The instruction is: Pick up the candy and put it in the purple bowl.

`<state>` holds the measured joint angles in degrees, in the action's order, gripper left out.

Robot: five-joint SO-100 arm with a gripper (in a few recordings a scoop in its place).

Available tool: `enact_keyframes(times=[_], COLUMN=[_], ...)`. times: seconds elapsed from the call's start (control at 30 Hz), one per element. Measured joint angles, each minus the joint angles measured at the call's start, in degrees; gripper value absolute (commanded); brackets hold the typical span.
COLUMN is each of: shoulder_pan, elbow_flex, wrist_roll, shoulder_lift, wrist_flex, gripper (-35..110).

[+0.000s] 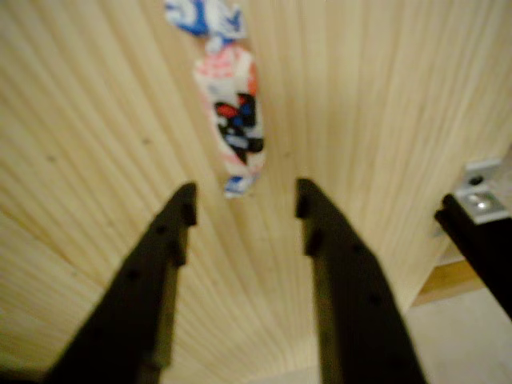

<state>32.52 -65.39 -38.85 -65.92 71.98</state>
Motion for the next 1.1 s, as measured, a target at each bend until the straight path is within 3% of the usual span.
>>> enact_keyframes(times=[0.47,1.1], shoulder_pan=[-0.1,-0.2], elbow_flex=[6.6,12.4], wrist_roll=[-0.8,1.6], shoulder_lift=[3.0,11.9], wrist_flex=[7.5,7.4], gripper=[25,25])
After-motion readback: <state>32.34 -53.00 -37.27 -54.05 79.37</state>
